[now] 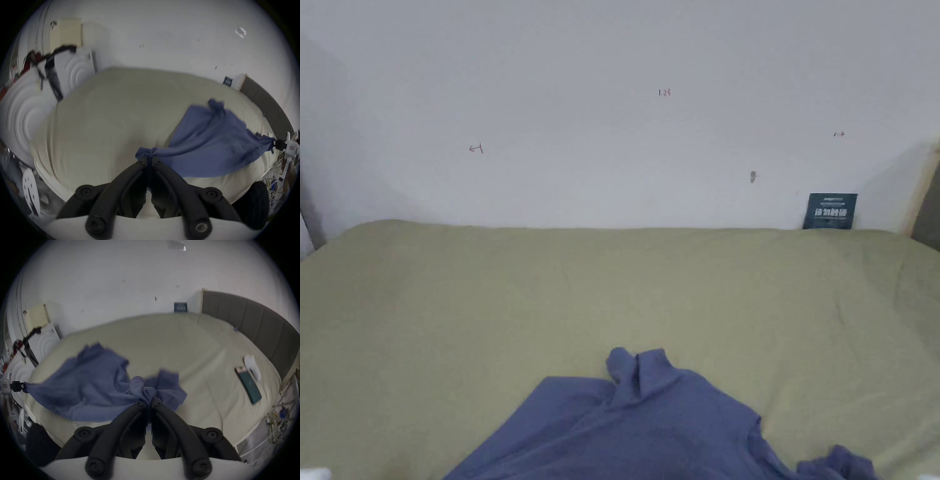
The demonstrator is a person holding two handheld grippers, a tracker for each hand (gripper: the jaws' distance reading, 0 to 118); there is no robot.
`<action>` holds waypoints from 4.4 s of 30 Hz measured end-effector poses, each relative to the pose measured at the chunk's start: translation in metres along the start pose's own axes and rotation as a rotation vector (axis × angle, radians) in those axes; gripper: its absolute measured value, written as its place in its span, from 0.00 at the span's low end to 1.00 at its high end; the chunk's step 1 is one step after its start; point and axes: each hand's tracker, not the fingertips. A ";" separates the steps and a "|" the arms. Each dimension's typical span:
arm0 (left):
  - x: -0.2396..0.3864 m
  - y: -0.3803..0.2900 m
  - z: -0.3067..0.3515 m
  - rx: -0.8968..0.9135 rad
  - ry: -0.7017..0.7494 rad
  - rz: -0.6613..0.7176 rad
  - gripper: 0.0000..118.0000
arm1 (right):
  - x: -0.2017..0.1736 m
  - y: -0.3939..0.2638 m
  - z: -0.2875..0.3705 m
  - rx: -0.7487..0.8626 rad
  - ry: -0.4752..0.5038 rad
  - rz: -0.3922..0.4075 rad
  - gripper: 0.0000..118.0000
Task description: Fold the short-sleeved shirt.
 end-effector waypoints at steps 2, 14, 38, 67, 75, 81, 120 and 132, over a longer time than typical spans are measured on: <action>-0.006 -0.023 -0.017 -0.048 0.023 0.023 0.07 | 0.001 -0.019 -0.007 -0.023 -0.024 -0.016 0.11; 0.078 0.052 0.091 0.544 -0.013 -0.157 0.81 | -0.090 0.079 0.090 0.422 0.122 0.132 0.95; -0.024 0.016 0.054 0.285 0.046 -0.038 0.12 | -0.231 0.090 0.066 0.479 0.251 0.174 0.09; -0.021 -0.035 -0.030 0.051 -0.010 -0.019 0.04 | -0.186 0.158 -0.155 -0.026 0.061 0.286 0.81; -0.008 -0.025 -0.020 0.037 -0.005 -0.009 0.04 | -0.199 0.196 -0.255 -0.110 0.123 0.326 0.89; 0.004 -0.018 -0.027 0.040 0.017 -0.021 0.04 | -0.211 0.171 -0.273 -0.225 0.136 0.340 0.04; 0.095 0.444 0.140 0.758 0.090 -0.170 0.03 | -0.137 0.515 0.154 0.763 0.113 0.126 0.04; 0.092 0.389 0.017 0.594 0.122 -0.149 0.03 | -0.140 0.455 0.014 0.613 0.034 0.019 0.04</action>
